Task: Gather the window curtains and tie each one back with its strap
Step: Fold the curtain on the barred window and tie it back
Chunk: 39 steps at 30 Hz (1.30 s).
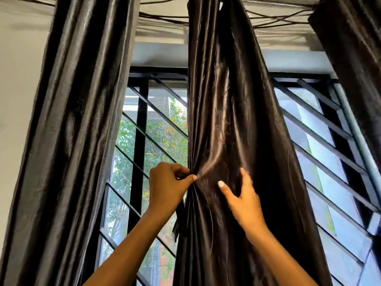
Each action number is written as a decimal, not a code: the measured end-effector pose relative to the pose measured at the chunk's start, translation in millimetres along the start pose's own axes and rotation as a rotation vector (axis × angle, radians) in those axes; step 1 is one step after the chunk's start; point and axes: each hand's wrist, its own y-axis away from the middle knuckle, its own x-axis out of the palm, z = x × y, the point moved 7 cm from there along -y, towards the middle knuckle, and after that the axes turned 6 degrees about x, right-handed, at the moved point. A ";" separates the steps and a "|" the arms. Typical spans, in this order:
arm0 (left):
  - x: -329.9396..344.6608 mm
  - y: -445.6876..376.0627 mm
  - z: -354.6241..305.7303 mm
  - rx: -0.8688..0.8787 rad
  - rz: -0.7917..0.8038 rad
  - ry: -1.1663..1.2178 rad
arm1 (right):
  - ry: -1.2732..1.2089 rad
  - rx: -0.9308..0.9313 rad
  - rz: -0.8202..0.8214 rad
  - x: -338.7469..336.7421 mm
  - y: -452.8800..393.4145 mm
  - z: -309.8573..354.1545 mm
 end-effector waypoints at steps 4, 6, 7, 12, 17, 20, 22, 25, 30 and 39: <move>3.6 1.4 -1.1 -0.005 0.006 0.014 | -0.166 -0.023 0.122 21.6 5.0 -1.2; 4.2 1.3 -2.4 -0.006 0.004 0.011 | -0.050 -0.084 -0.059 13.8 6.9 0.4; 3.9 1.2 -2.4 -0.010 0.005 0.009 | 0.028 -0.099 -0.161 7.4 8.4 2.3; 0.6 -0.7 1.1 -0.018 0.009 0.001 | 0.036 0.024 -0.133 8.9 -2.8 1.3; -1.1 -0.7 1.9 -0.003 0.002 -0.022 | -0.184 0.018 -0.130 2.7 -4.7 10.8; -1.3 -0.5 0.3 0.013 -0.010 -0.048 | -0.022 -0.188 -0.257 -3.2 18.7 31.4; -0.4 -0.2 -0.6 0.020 -0.013 -0.054 | 0.088 -0.292 -0.278 -0.2 34.8 43.7; 1.1 0.3 -1.0 0.033 0.004 -0.041 | 0.263 -0.357 -0.232 9.8 49.0 55.1; 2.8 2.5 -1.0 0.026 0.030 0.046 | 0.347 -0.379 -0.068 20.5 61.8 60.2; 3.7 -2.0 -0.4 -0.041 0.037 0.060 | 0.273 -0.398 0.096 25.0 56.8 57.9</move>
